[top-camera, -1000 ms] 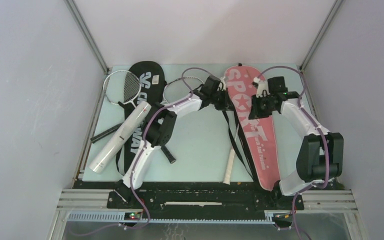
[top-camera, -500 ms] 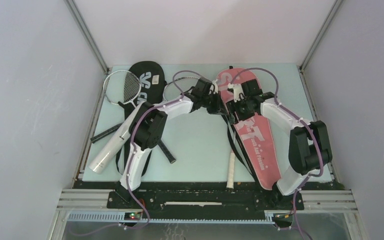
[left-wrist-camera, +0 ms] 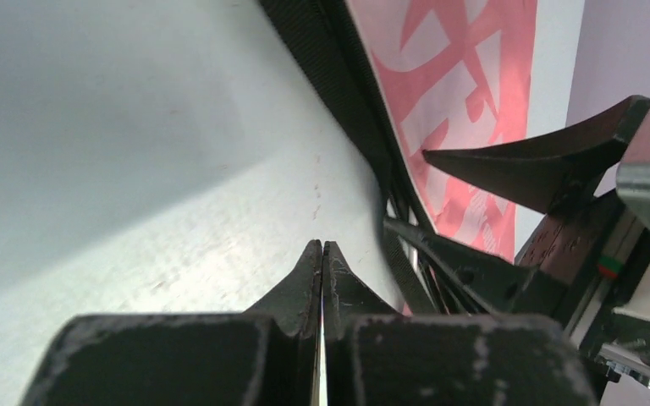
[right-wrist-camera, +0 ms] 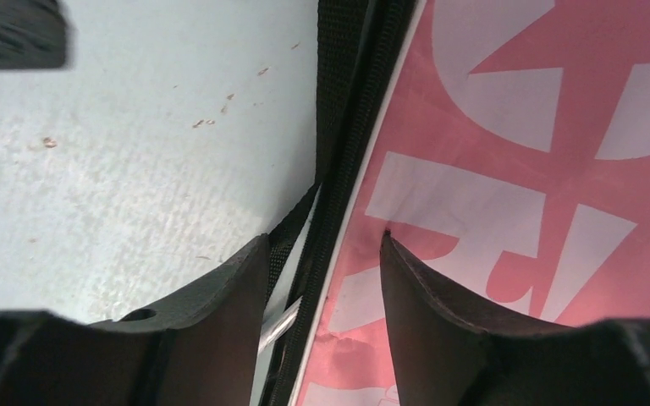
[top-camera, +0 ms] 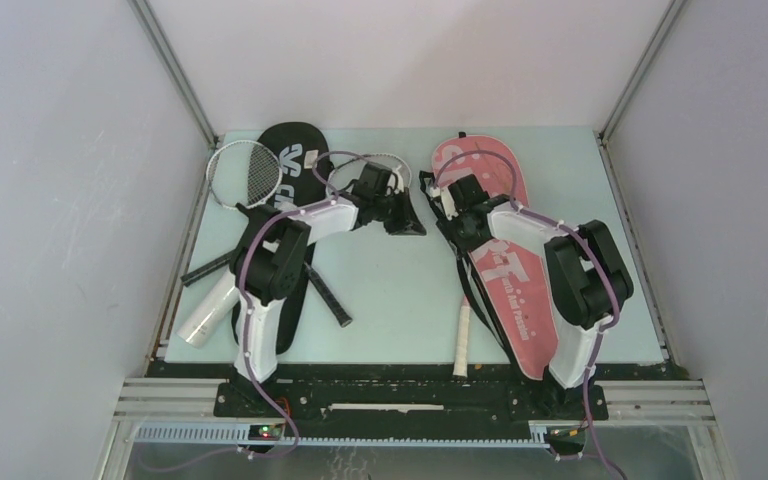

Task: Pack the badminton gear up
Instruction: Adjust the racket bag at the center of the board.

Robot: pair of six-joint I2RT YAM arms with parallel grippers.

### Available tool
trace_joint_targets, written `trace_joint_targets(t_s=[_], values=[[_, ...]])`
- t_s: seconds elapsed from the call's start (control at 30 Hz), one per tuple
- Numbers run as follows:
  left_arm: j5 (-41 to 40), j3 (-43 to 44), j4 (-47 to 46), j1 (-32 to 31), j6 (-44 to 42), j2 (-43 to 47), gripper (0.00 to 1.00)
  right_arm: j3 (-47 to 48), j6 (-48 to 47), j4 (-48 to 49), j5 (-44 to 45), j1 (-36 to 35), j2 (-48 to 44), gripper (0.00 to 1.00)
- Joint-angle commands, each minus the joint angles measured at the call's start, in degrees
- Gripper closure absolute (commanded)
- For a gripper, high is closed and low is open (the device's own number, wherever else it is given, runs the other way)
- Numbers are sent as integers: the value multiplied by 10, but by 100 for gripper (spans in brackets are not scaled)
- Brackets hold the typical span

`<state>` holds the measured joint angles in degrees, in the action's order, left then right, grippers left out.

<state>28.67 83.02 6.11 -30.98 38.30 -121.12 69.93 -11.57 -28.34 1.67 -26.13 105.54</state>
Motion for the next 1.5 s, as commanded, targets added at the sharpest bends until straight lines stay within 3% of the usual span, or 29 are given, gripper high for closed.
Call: trace_joint_targets(t_s=[0.0,0.27,0.53,0.67,0.8,0.93,1.13,1.33,1.47], values=[[-2,-30,-18,15,-27,64,100,7,-22,28,49,-7,-2,41],[4,-51,-16,22,-49,91,96,19,-47,23,48,-5,33,43],[-27,-57,13,24,-108,130,71,63,-59,-22,36,-1,95,46],[-48,-62,34,32,-143,160,59,77,-66,-35,40,1,114,67],[-66,-77,46,47,-162,192,50,103,-67,-54,44,4,123,97],[-98,-78,77,60,-195,214,37,122,-68,-64,35,12,110,100],[-140,-74,110,67,-274,251,17,158,-72,-108,-117,49,55,100],[-133,-89,89,68,-318,284,12,171,-72,-135,-281,98,6,100],[-123,-93,74,69,-329,285,10,180,-82,-153,-335,114,-10,100]])
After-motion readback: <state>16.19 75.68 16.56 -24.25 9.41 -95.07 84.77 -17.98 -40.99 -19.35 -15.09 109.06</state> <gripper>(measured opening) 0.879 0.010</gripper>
